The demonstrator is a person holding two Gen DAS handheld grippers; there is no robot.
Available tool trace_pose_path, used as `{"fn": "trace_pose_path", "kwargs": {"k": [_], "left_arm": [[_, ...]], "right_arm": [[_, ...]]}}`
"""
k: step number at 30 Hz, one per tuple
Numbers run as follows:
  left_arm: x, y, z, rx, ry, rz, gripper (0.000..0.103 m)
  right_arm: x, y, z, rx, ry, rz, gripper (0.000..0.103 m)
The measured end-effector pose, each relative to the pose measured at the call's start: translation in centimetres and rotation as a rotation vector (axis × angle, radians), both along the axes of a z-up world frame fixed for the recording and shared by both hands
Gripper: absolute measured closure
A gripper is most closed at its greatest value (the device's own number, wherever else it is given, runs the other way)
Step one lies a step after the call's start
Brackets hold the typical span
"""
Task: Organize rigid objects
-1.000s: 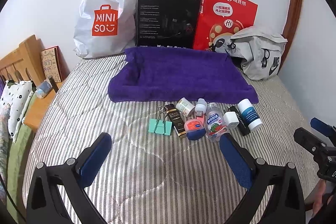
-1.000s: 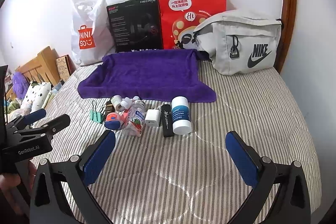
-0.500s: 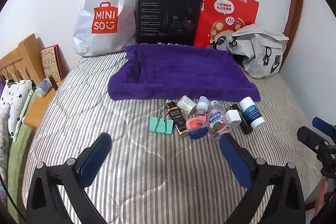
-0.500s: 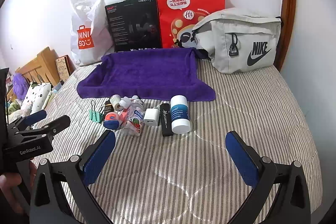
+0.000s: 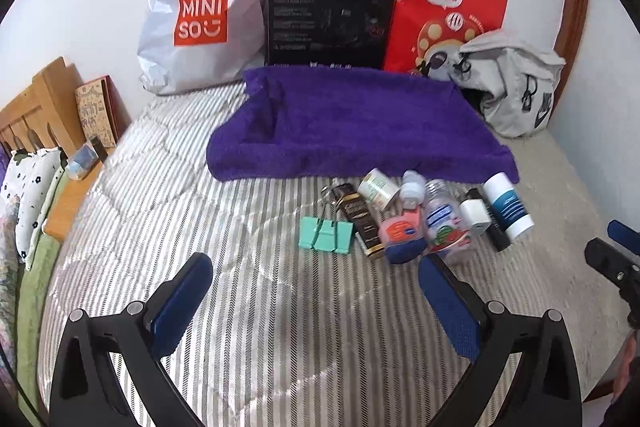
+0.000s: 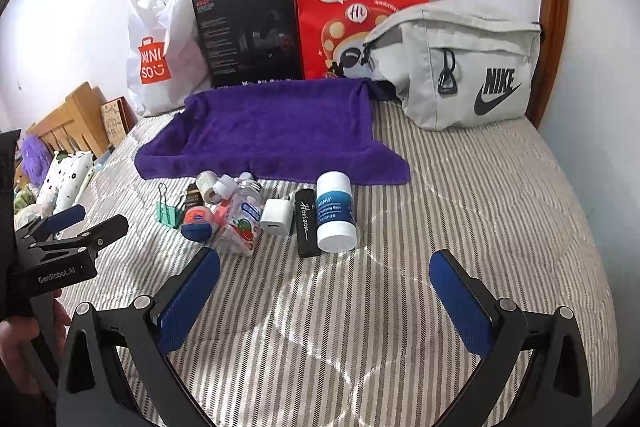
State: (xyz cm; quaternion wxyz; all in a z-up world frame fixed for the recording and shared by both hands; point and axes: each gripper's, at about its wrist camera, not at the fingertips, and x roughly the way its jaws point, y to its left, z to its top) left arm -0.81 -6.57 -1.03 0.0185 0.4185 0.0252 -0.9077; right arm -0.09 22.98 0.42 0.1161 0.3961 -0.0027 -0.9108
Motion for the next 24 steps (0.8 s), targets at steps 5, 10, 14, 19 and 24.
{"fn": "trace_pose_path", "kwargs": {"k": [5,10,14,19,24], "left_arm": [[-1.7,-0.5,-2.7,0.004,-0.061,-0.01,0.0],[-3.5,-1.2,-5.0,0.004,-0.105,-0.021,0.002],[-4.6,-1.5,-6.2,0.009,-0.121,-0.029,0.006],[-5.3,-1.1,-6.4,-0.012,-0.101,-0.054,0.01],[-5.8,-0.4,-6.3,-0.037,-0.088,-0.082,0.024]], "right_arm": [[-1.2,0.5,-1.7,0.02,-0.014,-0.002,0.002],[-2.8,1.4,-3.9,0.02,-0.053,-0.009,0.004],[-4.0,1.9,-5.4,0.034,-0.087,-0.013,0.009],[-5.1,2.5,-6.7,0.04,-0.111,-0.019,0.01],[-5.8,2.7,-7.3,0.024,-0.124,-0.019,0.01]]}}
